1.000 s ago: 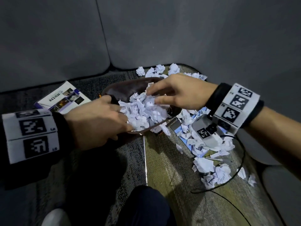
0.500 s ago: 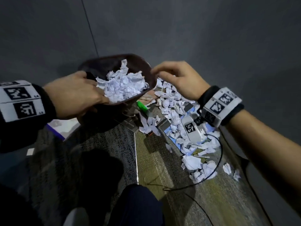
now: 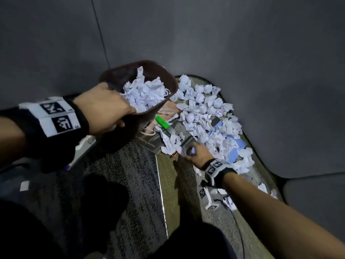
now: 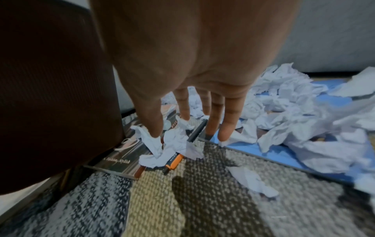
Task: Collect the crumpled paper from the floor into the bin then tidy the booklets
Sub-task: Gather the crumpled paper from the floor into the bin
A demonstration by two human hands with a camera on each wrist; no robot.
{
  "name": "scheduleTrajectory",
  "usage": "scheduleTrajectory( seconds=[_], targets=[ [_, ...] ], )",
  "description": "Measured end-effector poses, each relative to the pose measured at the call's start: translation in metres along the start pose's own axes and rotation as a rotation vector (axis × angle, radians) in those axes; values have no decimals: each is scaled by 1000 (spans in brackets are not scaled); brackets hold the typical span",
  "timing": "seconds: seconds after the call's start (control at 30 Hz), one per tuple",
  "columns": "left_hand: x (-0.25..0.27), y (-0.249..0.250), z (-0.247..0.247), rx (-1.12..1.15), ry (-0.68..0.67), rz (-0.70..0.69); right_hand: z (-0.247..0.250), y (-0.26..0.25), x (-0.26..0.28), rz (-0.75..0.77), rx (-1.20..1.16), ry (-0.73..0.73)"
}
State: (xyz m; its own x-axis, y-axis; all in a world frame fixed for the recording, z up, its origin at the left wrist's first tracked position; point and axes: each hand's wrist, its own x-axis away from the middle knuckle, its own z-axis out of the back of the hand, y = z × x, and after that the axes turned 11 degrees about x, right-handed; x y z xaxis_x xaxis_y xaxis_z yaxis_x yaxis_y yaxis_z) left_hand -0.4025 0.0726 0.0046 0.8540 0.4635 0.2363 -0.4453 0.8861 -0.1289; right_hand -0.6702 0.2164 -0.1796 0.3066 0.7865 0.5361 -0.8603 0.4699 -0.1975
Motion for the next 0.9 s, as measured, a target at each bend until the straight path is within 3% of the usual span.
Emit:
scheduleTrajectory(
  seconds=[0.27,0.5,0.67,0.9],
  targets=[
    [-13,17,4,152,-56,114,-2,-41,-59,-112,128,-43],
    [-21,31,1,140,-51,123,-28,-58,-68,-129,122,-8],
    [-21,43,3,154,-33,114,-34,-57,-67,-66,92,-37],
    [-21,44,0,199,-32,134,-46,-63,-64,16,152,66]
  ],
)
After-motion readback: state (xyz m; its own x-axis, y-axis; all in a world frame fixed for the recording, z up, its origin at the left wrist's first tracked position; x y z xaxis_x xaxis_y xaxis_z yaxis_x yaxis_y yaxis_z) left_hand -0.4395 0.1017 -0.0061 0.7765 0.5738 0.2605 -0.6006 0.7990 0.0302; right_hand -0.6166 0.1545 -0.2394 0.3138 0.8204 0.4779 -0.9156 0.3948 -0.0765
